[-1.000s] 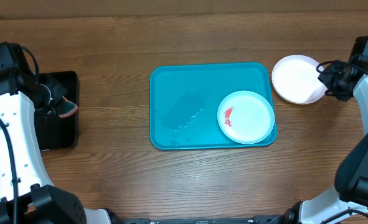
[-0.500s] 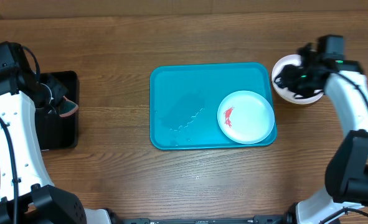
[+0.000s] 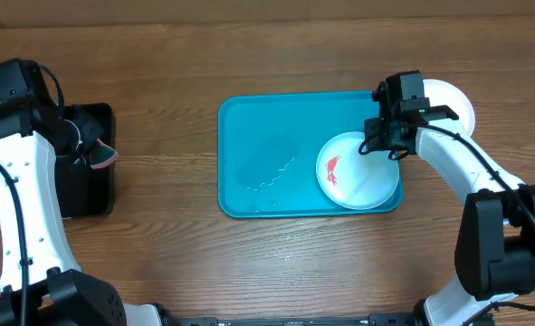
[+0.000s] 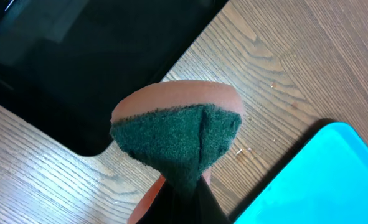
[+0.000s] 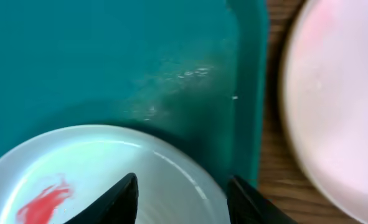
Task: Clean dirty plates on tray and stack at the side
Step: 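Move the right gripper to the light blue plate and drag it toward tray center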
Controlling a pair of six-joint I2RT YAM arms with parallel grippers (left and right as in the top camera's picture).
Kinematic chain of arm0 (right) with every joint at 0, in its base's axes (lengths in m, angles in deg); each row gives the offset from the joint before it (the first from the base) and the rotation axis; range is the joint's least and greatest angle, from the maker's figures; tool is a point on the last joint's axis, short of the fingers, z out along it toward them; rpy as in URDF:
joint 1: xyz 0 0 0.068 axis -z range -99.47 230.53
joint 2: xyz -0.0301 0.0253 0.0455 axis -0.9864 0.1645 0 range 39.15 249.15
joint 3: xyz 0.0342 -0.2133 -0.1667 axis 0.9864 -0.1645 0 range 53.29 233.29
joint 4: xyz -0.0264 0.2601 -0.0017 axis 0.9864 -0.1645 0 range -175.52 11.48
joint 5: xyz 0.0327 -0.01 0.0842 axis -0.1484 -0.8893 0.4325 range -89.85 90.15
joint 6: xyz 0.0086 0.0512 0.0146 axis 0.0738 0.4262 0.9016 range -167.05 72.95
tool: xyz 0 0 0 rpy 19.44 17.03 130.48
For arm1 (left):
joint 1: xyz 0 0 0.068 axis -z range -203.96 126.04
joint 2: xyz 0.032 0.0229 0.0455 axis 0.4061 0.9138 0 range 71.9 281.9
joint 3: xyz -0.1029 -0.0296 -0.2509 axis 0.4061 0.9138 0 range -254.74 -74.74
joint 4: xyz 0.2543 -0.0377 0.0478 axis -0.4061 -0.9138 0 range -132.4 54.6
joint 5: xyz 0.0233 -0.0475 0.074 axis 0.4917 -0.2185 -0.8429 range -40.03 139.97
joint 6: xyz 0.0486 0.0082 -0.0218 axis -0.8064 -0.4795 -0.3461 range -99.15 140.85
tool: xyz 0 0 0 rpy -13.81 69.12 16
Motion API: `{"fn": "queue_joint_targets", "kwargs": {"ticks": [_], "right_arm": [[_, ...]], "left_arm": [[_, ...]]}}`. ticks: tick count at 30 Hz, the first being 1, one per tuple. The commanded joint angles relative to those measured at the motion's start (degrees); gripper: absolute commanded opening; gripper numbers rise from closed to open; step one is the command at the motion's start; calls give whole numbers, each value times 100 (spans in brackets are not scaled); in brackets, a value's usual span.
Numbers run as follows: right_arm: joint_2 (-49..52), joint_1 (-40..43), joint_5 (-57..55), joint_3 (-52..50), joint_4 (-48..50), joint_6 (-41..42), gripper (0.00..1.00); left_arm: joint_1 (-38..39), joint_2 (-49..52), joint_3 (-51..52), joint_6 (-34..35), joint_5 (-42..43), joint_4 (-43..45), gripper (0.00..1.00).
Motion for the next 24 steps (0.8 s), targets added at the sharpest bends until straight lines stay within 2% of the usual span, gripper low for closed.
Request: {"fn": "queue_joint_targets", "kwargs": {"ticks": [1, 6, 9, 13, 17, 18, 20, 24], "right_arm": [[87, 20, -446, -33, 162, -354, 48], [389, 17, -444, -33, 177, -581, 46], [518, 17, -234, -33, 131, -579, 39], [568, 17, -118, -33, 33, -509, 39], [568, -2, 820, -24, -229, -387, 40], [568, -50, 1436, -24, -293, -249, 40], [568, -160, 1947, -24, -321, -107, 40], [566, -354, 1392, -13, -332, 715, 41]], "left_arm": [[44, -13, 44, -136, 39, 35, 4], [44, -13, 44, -136, 39, 31, 4], [44, -13, 44, -136, 37, 33, 4], [44, -13, 44, -133, 37, 48, 4], [44, -13, 44, -136, 39, 63, 4], [44, -13, 44, -133, 39, 79, 4], [44, -13, 44, -136, 39, 83, 4], [44, -13, 44, -140, 39, 52, 4]]}}
